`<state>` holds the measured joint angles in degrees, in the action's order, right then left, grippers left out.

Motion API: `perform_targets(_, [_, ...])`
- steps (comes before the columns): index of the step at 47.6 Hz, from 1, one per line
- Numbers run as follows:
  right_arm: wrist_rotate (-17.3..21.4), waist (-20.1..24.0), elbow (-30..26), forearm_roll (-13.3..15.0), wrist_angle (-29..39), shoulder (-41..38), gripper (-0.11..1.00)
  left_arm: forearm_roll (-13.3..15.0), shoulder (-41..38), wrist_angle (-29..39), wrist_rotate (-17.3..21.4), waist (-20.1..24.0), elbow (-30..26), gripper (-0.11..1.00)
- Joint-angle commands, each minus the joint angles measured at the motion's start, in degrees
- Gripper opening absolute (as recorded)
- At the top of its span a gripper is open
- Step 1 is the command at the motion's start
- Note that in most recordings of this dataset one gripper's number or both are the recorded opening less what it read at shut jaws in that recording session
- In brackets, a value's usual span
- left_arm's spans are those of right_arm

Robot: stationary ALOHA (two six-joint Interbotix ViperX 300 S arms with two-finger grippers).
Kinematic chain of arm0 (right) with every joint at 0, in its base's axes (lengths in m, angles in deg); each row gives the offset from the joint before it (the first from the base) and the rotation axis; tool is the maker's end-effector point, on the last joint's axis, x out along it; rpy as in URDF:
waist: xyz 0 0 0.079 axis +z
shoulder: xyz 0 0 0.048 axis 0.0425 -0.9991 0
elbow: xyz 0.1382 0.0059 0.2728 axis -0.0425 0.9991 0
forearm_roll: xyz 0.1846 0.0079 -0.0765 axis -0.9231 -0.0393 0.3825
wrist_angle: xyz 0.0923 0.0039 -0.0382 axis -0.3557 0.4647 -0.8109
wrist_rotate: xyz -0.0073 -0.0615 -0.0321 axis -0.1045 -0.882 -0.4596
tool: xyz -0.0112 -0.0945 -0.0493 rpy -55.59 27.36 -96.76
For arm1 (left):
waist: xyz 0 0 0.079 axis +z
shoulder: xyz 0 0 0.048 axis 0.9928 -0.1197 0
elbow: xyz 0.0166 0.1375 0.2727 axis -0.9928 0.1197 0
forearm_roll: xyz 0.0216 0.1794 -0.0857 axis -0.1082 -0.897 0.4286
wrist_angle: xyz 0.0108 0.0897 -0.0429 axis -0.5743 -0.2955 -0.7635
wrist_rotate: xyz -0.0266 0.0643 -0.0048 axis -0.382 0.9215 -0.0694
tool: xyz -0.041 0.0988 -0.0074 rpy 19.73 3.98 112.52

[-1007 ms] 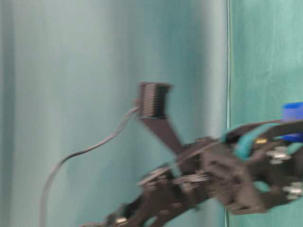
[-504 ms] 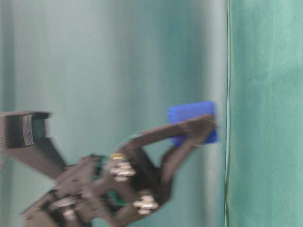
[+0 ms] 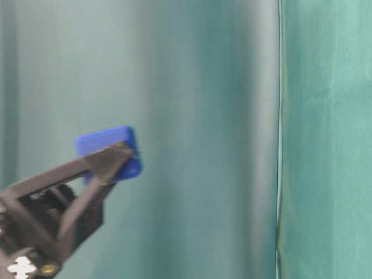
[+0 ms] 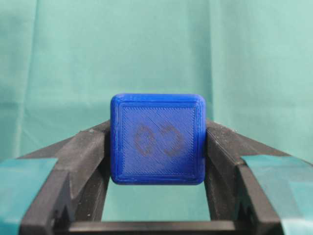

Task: Handover the blue block to the right arm after grasping it with the left arm, then place it in the designated position.
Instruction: 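Lift the blue cube with the left gripper and raise it up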

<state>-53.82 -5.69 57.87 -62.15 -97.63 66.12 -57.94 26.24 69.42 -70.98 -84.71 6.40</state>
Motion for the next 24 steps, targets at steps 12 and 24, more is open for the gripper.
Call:
perform_targets(12, [0.0, -0.2, -1.8, 0.0, -0.4, -0.3, 0.94, -0.3, 1.8, 1.2, 0.1, -0.2, -2.3, 0.47])
perform_targets(24, [-0.1, -0.1, -1.8, 0.0, -0.4, -0.4, 0.94, -0.3, 1.9, 1.2, 0.1, -0.2, -2.3, 0.47])
